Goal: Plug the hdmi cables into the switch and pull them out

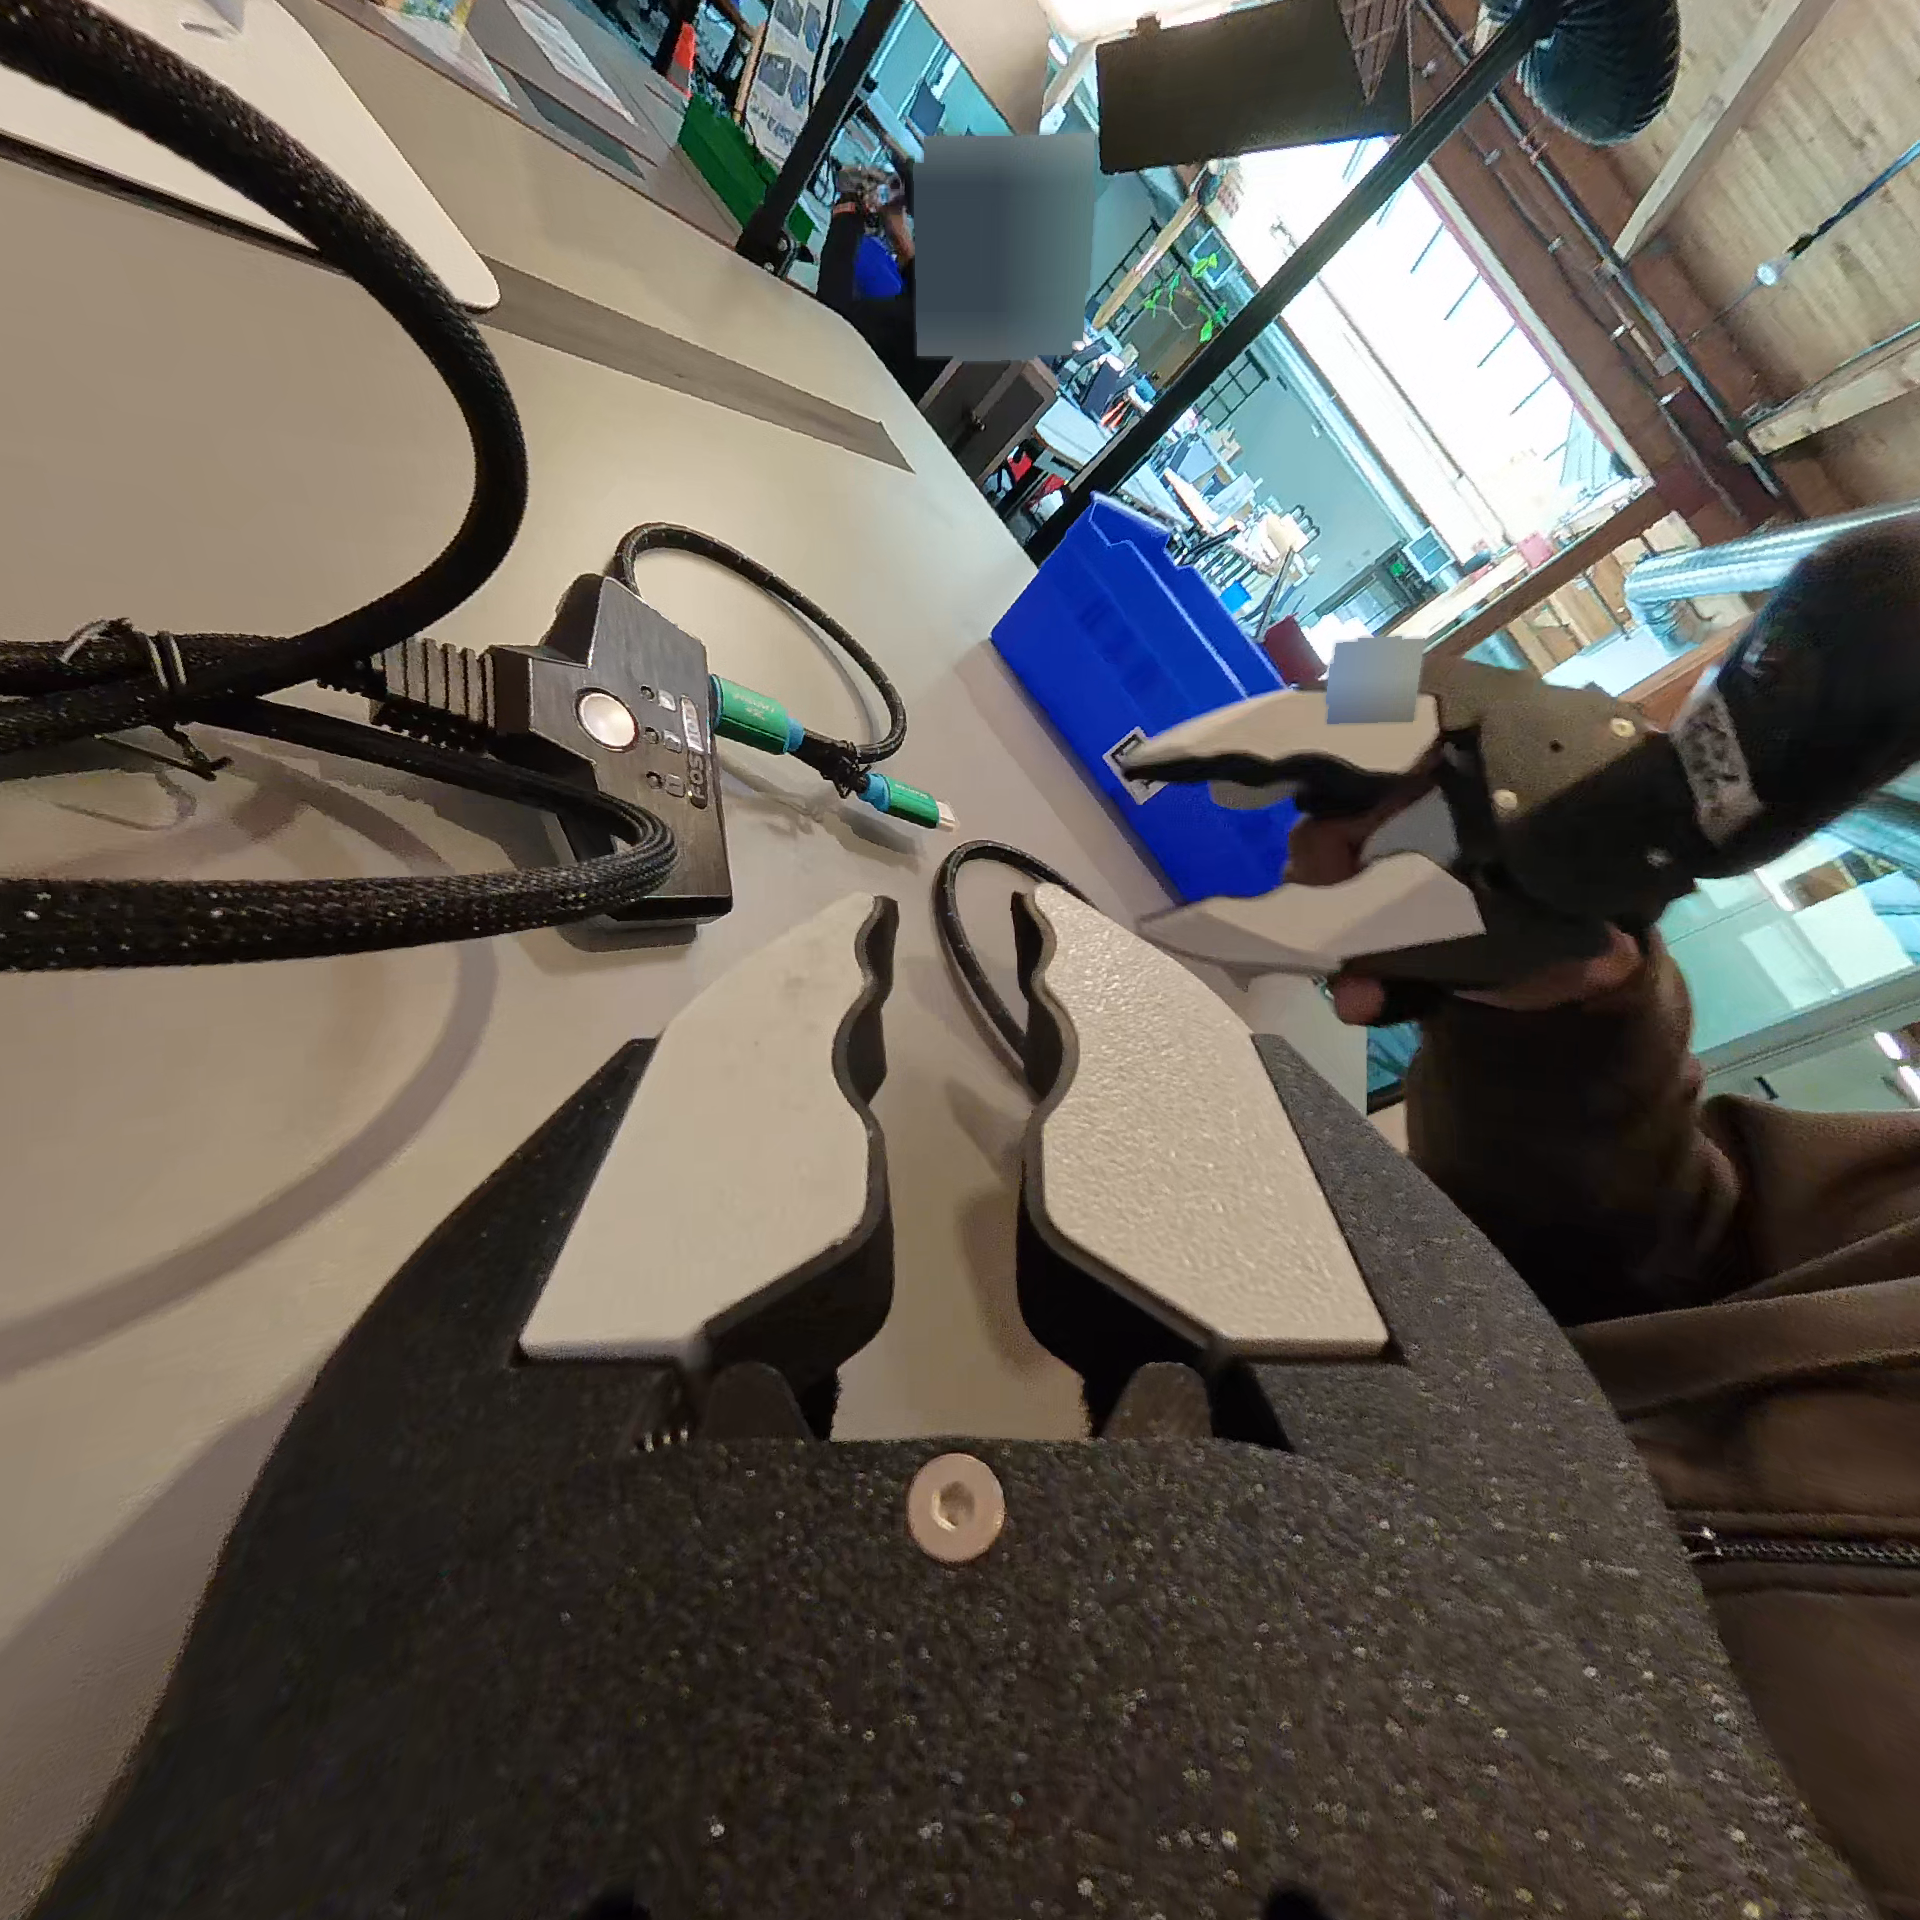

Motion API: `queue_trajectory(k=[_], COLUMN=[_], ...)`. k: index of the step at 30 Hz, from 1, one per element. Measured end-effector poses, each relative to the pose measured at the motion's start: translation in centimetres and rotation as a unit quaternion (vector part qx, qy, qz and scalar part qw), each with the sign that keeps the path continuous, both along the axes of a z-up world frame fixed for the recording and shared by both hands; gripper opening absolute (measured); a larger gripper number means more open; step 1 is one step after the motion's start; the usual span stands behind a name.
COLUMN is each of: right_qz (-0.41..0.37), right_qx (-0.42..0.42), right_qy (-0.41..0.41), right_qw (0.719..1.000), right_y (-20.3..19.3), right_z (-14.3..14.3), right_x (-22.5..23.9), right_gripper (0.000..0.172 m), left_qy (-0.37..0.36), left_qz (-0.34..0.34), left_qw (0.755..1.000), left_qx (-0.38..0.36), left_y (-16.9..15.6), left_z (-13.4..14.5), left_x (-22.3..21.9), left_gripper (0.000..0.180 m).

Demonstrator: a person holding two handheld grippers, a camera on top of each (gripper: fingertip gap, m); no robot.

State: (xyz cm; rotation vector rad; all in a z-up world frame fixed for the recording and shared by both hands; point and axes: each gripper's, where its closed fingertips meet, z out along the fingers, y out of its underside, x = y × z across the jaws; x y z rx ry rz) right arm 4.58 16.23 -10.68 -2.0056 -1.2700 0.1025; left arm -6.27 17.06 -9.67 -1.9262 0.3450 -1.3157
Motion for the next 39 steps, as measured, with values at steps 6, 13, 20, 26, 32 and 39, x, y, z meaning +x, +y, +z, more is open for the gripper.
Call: queue_trajectory(k=[6,13,20,26,32,39], right_qz=[0.001,0.044,0.033,0.01,0.001,0.053], right_qx=[0.067,0.1,0.057,0.017,0.036,0.059], right_qy=[-0.078,-0.179,-0.135,0.033,0.088,0.122], right_qw=[0.995,0.978,0.989,0.999,0.995,0.989], right_y=[8.3,12.1,12.7,11.0,7.9,5.3], right_z=[-3.5,-7.3,-7.7,-5.8,-4.1,-3.0], right_x=[-1.0,-2.9,-3.8,-3.9,-3.5,-4.8], right_gripper=[0.053,0.028,0.02,0.02,0.02,0.02], left_qy=[-0.147,-0.2,-0.214,-0.225,-0.232,-0.269], left_qz=[0.032,0.076,0.065,0.061,0.051,0.012], left_qw=[0.987,0.967,0.96,0.954,0.949,0.939], left_qx=[-0.055,-0.14,-0.166,-0.189,-0.208,-0.215], left_y=[-0.2,-1.0,-0.8,0.4,1.6,2.6], left_z=[0.9,-1.7,-2.3,-2.7,-3.0,-2.1], left_x=[-0.1,0.0,0.7,1.2,2.0,2.8], left_gripper=[0.022,0.022,0.027,0.033,0.052,0.049])
